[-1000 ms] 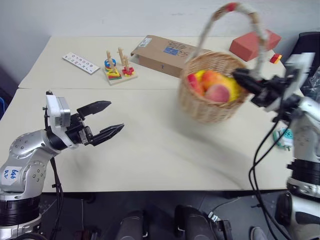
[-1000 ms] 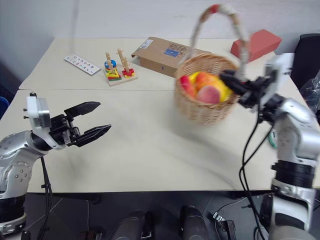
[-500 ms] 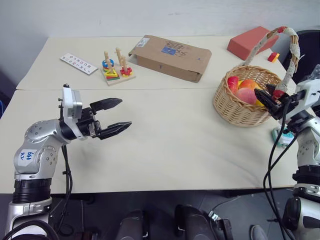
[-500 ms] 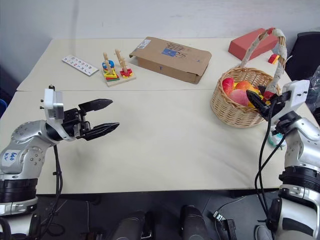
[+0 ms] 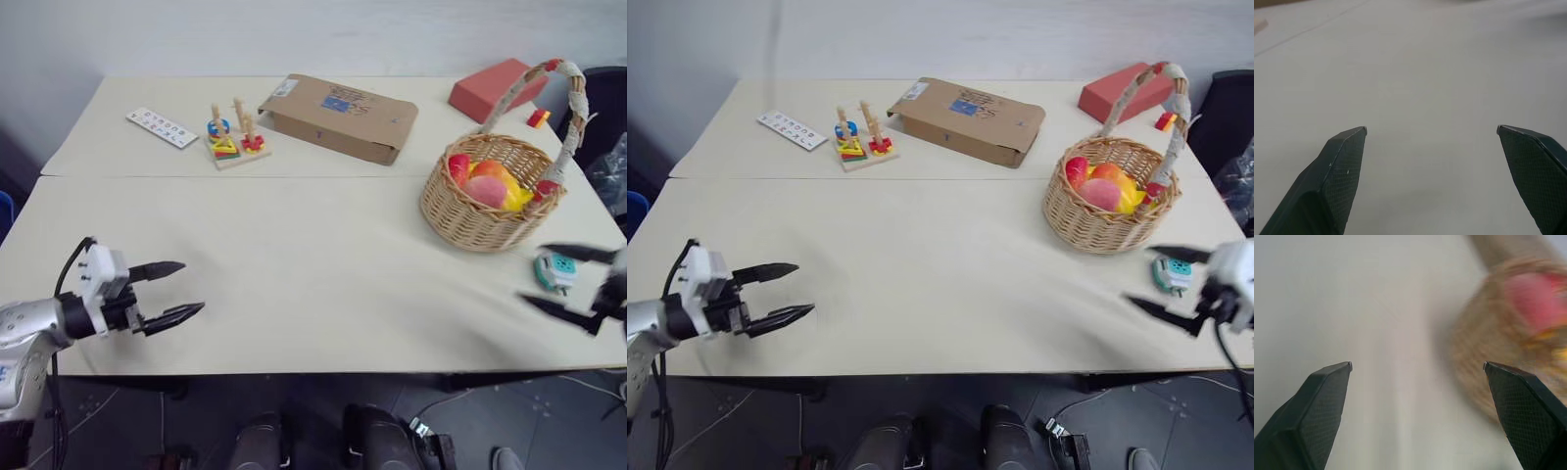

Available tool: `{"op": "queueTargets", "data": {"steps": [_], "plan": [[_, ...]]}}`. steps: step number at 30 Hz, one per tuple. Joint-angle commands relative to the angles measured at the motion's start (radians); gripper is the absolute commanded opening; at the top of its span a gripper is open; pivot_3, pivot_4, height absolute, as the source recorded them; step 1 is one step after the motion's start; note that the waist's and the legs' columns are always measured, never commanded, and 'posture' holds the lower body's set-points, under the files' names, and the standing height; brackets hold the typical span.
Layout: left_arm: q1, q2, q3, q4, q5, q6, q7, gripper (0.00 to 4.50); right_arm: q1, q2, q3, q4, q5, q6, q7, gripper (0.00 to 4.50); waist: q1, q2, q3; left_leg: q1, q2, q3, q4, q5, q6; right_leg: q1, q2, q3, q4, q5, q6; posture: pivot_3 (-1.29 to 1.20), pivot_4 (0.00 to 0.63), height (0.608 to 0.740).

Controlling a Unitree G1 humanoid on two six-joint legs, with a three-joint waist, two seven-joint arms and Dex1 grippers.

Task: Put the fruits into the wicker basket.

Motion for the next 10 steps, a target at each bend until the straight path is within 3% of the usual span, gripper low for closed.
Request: {"op": "queueTargets", "data": {"steps": [1, 5, 10], "plan": [[0.106, -0.044, 0.033, -0.121, 0.024, -0.048, 0.037, 4.50, -0.079, 0.076, 0.192, -0.091, 0.009, -0.023, 0.066, 4.48, -0.015, -0.001, 0.000, 0.001, 0.001, 0.000, 0.000, -0.001, -0.001, 0.001, 0.000, 0.000, 0.000, 0.000, -0.001, 0.00, 0.150, 0.740], [0.130, -0.081, -0.009, -0.139, 0.092, -0.104, 0.076, 4.50, -0.217, 0.204, 0.324, 0.040, -0.091, -0.225, 0.072, 4.48, -0.009, 0.001, 0.001, 0.001, 0.002, -0.001, 0.001, -0.001, -0.002, 0.000, 0.001, -0.001, 0.002, -0.002, -0.003, 0.00, 0.150, 0.740], [0.070, -0.084, -0.058, -0.098, 0.177, -0.178, 0.120, 4.50, -0.314, 0.302, 0.338, 0.201, -0.132, -0.452, 0.031, 4.48, 0.009, 0.001, 0.001, 0.000, -0.001, -0.001, 0.002, -0.001, -0.001, 0.000, 0.000, -0.002, 0.003, -0.002, -0.003, 0.00, 0.150, 0.740]]}}
